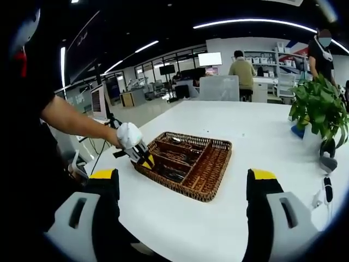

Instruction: Arrange the knives, forks, and spoons in their matching storage slots by inserting each utensil handle-first until every utensil is classified and aligned in the correct compartment

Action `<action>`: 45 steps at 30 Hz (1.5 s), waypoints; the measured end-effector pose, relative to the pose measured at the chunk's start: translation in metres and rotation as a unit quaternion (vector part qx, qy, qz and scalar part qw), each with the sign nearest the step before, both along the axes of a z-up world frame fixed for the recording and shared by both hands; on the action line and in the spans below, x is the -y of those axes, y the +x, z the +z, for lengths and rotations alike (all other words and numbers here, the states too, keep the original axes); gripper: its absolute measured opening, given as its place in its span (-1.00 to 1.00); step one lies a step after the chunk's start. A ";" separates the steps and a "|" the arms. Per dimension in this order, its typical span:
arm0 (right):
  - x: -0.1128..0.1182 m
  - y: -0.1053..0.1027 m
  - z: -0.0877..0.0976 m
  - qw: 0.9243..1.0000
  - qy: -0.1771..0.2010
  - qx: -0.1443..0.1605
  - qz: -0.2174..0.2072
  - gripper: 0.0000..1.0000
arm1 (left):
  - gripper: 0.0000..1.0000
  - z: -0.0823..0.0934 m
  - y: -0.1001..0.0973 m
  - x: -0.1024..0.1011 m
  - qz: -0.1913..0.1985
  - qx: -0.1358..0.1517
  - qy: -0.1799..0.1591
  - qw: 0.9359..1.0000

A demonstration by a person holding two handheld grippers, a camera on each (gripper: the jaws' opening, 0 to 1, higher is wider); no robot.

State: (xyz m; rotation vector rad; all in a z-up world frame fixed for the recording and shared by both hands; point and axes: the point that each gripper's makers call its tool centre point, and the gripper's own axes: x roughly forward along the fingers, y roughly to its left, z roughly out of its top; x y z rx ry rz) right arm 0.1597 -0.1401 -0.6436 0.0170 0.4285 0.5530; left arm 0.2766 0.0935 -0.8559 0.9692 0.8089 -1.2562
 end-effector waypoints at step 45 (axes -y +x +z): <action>-0.013 0.009 0.003 1.000 -0.016 -0.001 0.020 1.00 | -0.28 0.025 0.011 -0.010 0.075 -0.003 -0.075 0.994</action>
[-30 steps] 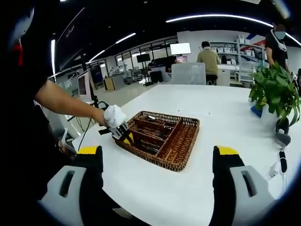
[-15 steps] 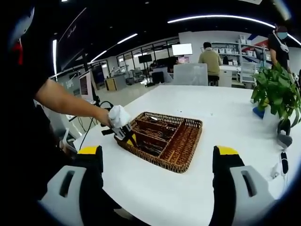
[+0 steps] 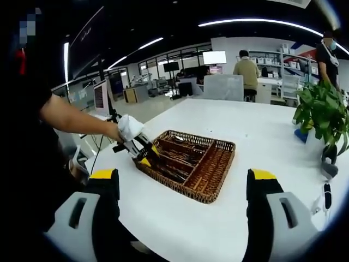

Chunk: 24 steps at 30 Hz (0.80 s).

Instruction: Arrange the knives, forks, and spoons in their matching storage slots by inserting each utensil handle-first until every utensil is classified and aligned in the correct compartment

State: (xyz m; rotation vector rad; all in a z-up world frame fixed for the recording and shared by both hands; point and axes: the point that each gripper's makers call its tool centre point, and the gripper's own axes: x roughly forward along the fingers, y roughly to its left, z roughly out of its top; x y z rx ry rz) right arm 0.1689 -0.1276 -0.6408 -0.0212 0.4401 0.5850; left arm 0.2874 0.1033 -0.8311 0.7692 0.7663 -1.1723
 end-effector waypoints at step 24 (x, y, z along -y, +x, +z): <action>0.004 0.027 -0.027 0.999 -0.038 -0.015 -0.006 1.00 | 0.99 0.073 -0.005 -0.063 0.278 0.040 -0.189 0.941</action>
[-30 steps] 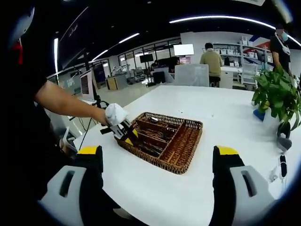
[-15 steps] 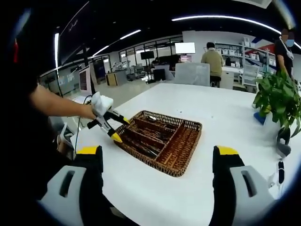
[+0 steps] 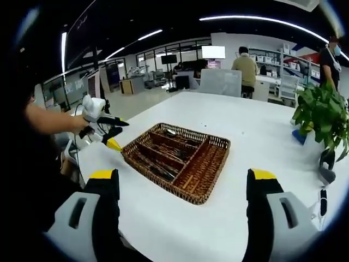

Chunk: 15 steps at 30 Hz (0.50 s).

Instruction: Arrange the knives, forks, and spoons in their matching storage slots by inserting each utensil handle-first until every utensil is classified and aligned in the correct compartment

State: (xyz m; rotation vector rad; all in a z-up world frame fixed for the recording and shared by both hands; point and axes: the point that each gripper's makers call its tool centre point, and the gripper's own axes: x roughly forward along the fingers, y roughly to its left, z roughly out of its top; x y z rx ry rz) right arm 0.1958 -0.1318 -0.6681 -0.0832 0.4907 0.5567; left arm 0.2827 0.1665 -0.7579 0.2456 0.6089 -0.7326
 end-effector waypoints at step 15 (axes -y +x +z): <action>0.007 0.002 -0.007 1.000 -0.014 0.017 -0.013 1.00 | 0.99 0.057 -0.027 -0.028 0.061 0.058 -0.082 0.993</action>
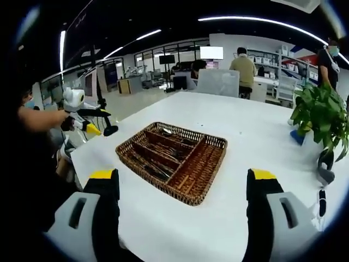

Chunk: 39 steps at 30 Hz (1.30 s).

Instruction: Arrange the knives, forks, and spoons in their matching storage slots by inserting each utensil handle-first until every utensil is classified and aligned in the correct compartment

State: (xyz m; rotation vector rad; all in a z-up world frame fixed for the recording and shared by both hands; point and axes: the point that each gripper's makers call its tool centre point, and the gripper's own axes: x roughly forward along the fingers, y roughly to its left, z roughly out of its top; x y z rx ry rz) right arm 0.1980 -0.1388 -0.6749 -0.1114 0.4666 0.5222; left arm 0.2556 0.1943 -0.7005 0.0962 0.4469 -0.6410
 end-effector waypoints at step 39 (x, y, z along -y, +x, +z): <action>0.009 -0.002 -0.002 1.000 -0.010 0.003 0.014 1.00 | 0.99 0.023 -0.049 -0.051 0.059 0.022 0.054 0.997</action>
